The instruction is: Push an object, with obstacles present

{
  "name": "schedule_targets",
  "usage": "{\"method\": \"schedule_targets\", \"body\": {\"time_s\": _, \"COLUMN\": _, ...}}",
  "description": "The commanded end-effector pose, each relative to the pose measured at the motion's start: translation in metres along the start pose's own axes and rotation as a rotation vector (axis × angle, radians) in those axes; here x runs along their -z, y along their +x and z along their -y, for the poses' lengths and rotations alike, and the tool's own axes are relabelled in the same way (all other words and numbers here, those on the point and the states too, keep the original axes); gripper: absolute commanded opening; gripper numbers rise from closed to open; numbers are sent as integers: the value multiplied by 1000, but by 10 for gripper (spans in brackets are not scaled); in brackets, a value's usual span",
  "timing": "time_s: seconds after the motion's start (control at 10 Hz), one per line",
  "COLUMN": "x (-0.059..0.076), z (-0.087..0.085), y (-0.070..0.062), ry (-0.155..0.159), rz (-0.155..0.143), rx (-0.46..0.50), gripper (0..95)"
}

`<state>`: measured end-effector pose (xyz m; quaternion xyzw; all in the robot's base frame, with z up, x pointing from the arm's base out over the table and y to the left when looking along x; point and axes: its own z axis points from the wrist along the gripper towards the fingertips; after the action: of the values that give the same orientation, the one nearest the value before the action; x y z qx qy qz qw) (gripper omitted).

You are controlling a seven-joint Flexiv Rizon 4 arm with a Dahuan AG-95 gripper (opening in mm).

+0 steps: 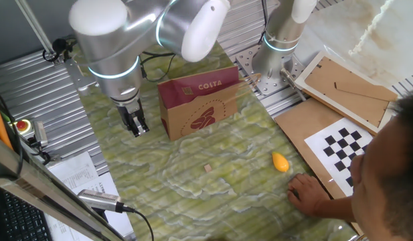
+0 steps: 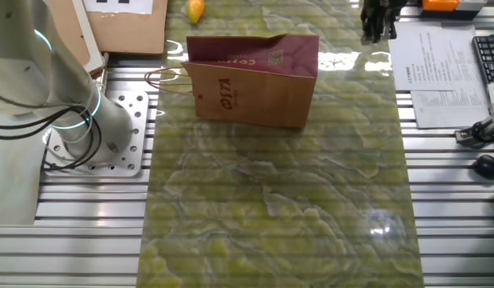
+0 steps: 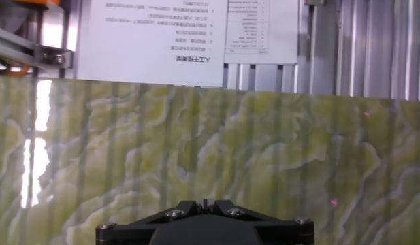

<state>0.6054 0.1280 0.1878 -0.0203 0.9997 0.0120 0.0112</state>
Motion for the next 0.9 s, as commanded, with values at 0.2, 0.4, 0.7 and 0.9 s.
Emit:
{"method": "schedule_targets", "body": {"time_s": 0.2, "x": 0, "z": 1, "y": 0, "ry": 4, "rz": 4, "rx": 83, "gripper": 0}}
{"method": "schedule_targets", "body": {"time_s": 0.4, "x": 0, "z": 1, "y": 0, "ry": 0, "rz": 6, "rx": 179, "gripper": 0}}
{"method": "schedule_targets", "body": {"time_s": 0.7, "x": -4, "z": -26, "y": -1, "ry": 3, "rz": -2, "rx": 168, "gripper": 0}}
{"method": "schedule_targets", "body": {"time_s": 0.9, "x": -6, "z": -62, "y": 2, "ry": -1, "rz": -6, "rx": 138, "gripper": 0}}
